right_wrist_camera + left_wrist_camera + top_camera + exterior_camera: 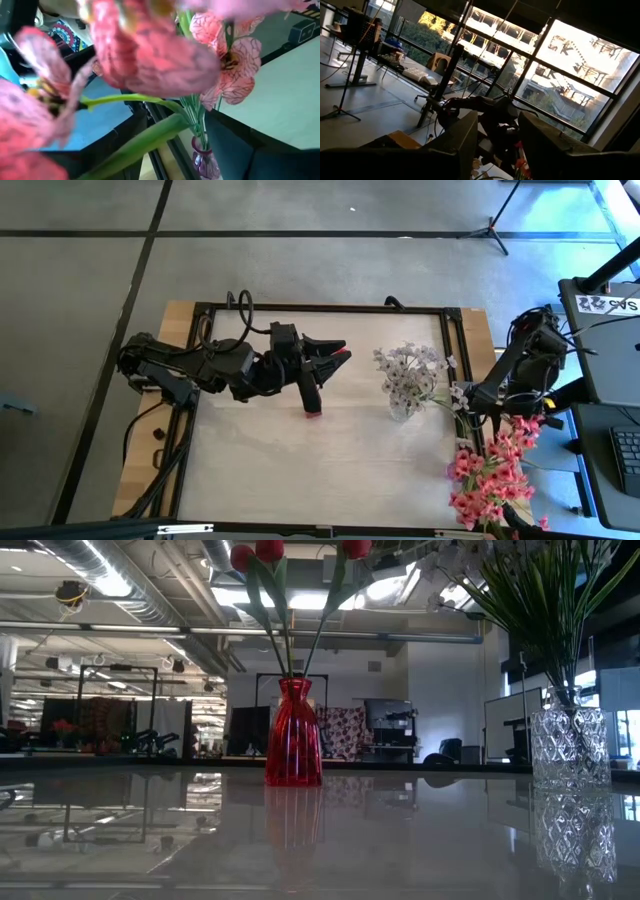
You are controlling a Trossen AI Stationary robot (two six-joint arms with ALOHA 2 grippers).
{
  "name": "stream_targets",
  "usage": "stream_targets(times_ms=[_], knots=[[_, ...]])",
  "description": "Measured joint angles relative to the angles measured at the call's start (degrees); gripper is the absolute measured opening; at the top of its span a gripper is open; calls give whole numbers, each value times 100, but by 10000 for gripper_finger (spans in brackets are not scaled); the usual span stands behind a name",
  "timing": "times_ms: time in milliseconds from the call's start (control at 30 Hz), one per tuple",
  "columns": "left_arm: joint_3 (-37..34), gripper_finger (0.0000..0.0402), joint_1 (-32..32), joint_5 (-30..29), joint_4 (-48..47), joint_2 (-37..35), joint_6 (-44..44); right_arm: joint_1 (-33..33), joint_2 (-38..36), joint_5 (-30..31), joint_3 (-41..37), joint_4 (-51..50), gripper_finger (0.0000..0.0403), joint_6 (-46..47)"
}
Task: Sort flowers into vase by color
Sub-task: Return to Home Position
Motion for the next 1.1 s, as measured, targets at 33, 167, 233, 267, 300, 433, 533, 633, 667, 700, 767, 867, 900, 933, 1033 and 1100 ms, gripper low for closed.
stream_targets(times_ms=[33, 167, 233, 267, 300, 433, 533, 633, 667, 700, 767, 867, 900, 933, 1033, 1100], knots=[[0, 141, 0, 0, -2, 0, 0, -2, -65, 0, 0, -26, 200, 2], [0, 141, 0, 0, 2, 0, 0, -1, -347, 143, 0, -231, 200, 28], [0, 141, 0, 0, 2, 0, 0, -2, -485, 296, 0, -342, 200, 38], [0, 141, 0, 0, 4, 0, 0, 0, -548, 358, 0, -393, 200, 44], [0, 141, 0, 0, 14, 0, 0, 0, -606, 404, 0, -453, 200, 47], [0, 141, 0, 0, 24, 0, 2, 0, -815, 580, 0, -760, 200, 191], [0, 141, 0, 0, 24, 0, 2, 0, -900, 644, 0, -948, 200, 279], [0, 141, 0, -2, 24, 0, 31, 0, -925, 709, 0, -1170, 200, 303], [0, 141, 0, 0, 24, 0, 37, -1, -929, 723, 0, -1249, 200, 304], [0, 141, 0, -2, 24, 0, 37, 0, -929, 755, 0, -1317, 200, 304], [0, 141, 0, -2, 23, 0, 37, 0, -929, 846, 0, -1512, 200, 304], [0, 141, 0, -2, 22, 0, 37, 0, -941, 974, 0, -1653, 200, 310], [0, 141, 0, -2, 22, 0, 37, 0, -964, 998, 0, -1678, 200, 309], [0, 141, 0, 0, 22, 0, 39, 0, -998, 1032, 0, -1711, 200, 308], [0, 141, 0, -2, 22, 0, 37, -1, -1182, 1209, 0, -1780, 200, 346], [0, 141, 0, 0, 22, 0, 37, -1, -1365, 1350, 0, -1786, 200, 441]])
